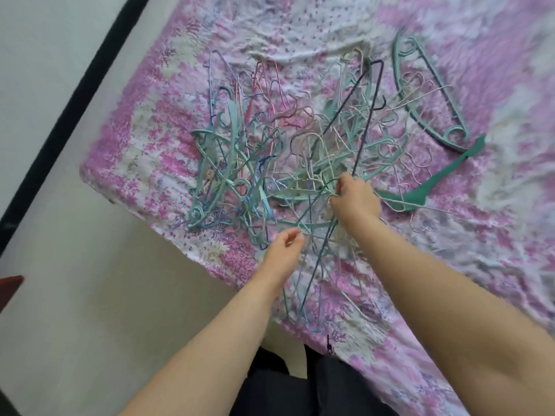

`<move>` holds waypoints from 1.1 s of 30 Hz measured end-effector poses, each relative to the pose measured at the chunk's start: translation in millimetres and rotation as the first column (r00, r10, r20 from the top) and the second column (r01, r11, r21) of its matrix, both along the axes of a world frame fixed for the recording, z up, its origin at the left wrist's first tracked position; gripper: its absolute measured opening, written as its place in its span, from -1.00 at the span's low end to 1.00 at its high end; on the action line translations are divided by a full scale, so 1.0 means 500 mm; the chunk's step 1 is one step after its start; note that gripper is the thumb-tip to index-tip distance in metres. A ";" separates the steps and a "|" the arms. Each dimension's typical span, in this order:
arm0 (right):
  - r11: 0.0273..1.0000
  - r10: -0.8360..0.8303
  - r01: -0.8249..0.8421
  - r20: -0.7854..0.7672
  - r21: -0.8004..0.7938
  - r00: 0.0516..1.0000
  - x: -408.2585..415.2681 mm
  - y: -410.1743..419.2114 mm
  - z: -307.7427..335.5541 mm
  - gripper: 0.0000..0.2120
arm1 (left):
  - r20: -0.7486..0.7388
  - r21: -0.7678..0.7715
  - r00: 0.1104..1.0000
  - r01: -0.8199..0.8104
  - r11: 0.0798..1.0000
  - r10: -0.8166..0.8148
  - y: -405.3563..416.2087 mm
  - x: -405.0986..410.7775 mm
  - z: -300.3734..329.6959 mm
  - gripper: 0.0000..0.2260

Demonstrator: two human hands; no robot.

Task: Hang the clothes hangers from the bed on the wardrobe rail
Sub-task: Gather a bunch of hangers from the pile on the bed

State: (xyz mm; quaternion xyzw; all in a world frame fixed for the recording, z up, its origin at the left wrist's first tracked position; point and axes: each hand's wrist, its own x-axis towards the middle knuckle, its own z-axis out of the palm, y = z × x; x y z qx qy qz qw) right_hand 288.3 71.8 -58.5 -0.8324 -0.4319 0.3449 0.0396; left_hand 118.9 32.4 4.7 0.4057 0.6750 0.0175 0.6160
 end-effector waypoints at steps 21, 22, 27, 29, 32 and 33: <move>0.880 0.442 -0.425 -0.039 0.212 0.896 -0.190 -0.210 0.389 -0.49 | 0.562 -0.143 0.814 -0.076 0.987 0.144 -0.023 -0.041 0.195 -0.68; 0.865 0.472 -0.451 -0.051 0.221 0.880 -0.200 -0.215 0.396 -0.49 | 0.547 -0.162 0.818 -0.102 0.981 0.176 -0.026 -0.052 0.202 -0.67; 0.770 0.553 -0.476 -0.073 0.425 0.830 -0.256 -0.237 0.426 -0.52 | 0.388 -0.125 0.852 -0.329 0.936 0.352 -0.028 -0.105 0.233 -0.80; 0.730 0.553 -0.458 -0.046 0.507 0.832 -0.275 -0.243 0.425 -0.57 | 0.404 -0.124 0.837 -0.349 0.929 0.369 -0.026 -0.128 0.242 -0.73; 0.715 0.502 -0.402 -0.020 0.572 0.864 -0.296 -0.253 0.423 -0.56 | 0.428 -0.123 0.831 -0.335 0.934 0.354 -0.024 -0.160 0.242 -0.62; 0.715 0.467 -0.365 -0.018 0.596 0.884 -0.302 -0.259 0.419 -0.57 | 0.431 -0.129 0.833 -0.324 0.937 0.347 -0.023 -0.167 0.246 -0.62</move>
